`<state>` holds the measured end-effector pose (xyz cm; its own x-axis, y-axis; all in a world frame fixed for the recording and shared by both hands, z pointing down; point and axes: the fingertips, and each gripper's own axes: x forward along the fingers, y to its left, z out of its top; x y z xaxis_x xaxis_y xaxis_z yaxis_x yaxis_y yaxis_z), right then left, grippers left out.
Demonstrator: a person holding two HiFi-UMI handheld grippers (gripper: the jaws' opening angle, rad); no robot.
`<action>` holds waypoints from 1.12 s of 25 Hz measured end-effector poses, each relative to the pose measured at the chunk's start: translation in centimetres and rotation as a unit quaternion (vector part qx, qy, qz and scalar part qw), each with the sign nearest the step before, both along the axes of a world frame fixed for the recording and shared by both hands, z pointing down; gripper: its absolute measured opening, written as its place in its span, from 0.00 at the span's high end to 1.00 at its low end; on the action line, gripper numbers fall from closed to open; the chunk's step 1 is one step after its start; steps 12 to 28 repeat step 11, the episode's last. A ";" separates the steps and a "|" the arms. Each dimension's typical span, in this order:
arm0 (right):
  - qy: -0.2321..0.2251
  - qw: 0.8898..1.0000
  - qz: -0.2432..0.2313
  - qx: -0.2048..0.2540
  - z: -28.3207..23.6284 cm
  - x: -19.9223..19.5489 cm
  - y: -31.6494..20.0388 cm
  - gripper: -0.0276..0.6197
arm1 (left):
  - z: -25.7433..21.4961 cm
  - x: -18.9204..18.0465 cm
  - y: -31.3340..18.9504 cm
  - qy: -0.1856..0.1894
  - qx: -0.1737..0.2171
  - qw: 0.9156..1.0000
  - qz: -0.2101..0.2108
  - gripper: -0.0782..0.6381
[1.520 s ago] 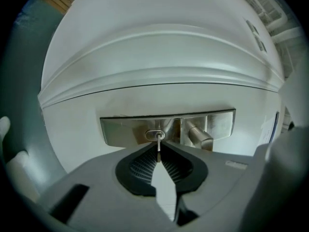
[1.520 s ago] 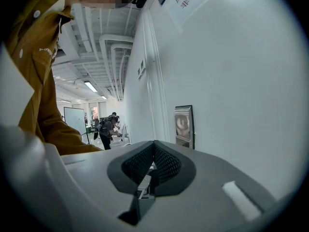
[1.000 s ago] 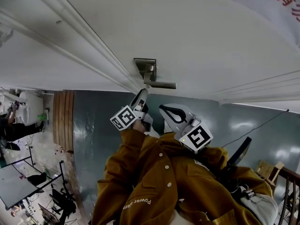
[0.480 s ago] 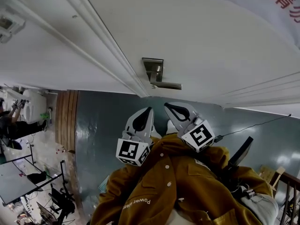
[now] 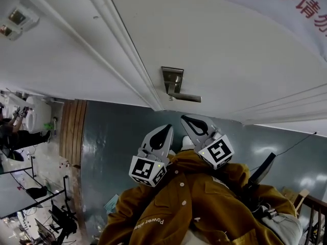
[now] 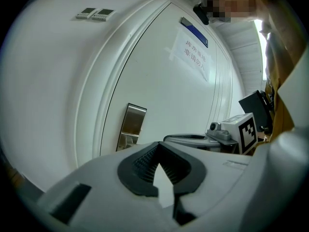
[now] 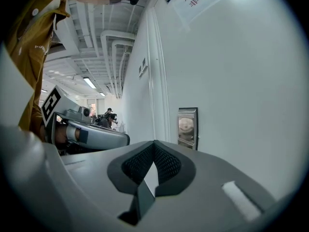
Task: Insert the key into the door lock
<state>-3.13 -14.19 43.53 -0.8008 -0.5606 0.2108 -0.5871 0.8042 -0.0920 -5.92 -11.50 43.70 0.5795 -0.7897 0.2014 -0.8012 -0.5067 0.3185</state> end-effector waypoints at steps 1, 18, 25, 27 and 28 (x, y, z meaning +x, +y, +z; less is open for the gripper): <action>-0.001 1.000 0.002 0.001 -0.2 0.0 0.0 0.95 | -0.1 -0.1 0.1 0.000 0.000 1.000 -0.001 0.89; -0.007 1.000 0.001 0.005 -0.4 -0.1 0.7 0.95 | 0.9 -0.4 0.7 0.026 -0.023 0.999 -0.006 0.89; -0.007 1.000 0.001 0.005 -0.4 -0.1 0.7 0.95 | 0.9 -0.4 0.7 0.026 -0.023 0.999 -0.006 0.89; -0.007 1.000 0.001 0.005 -0.4 -0.1 0.7 0.95 | 0.9 -0.4 0.7 0.026 -0.023 0.999 -0.006 0.89; -0.007 1.000 0.001 0.005 -0.4 -0.1 0.7 0.95 | 0.9 -0.4 0.7 0.026 -0.023 0.999 -0.006 0.89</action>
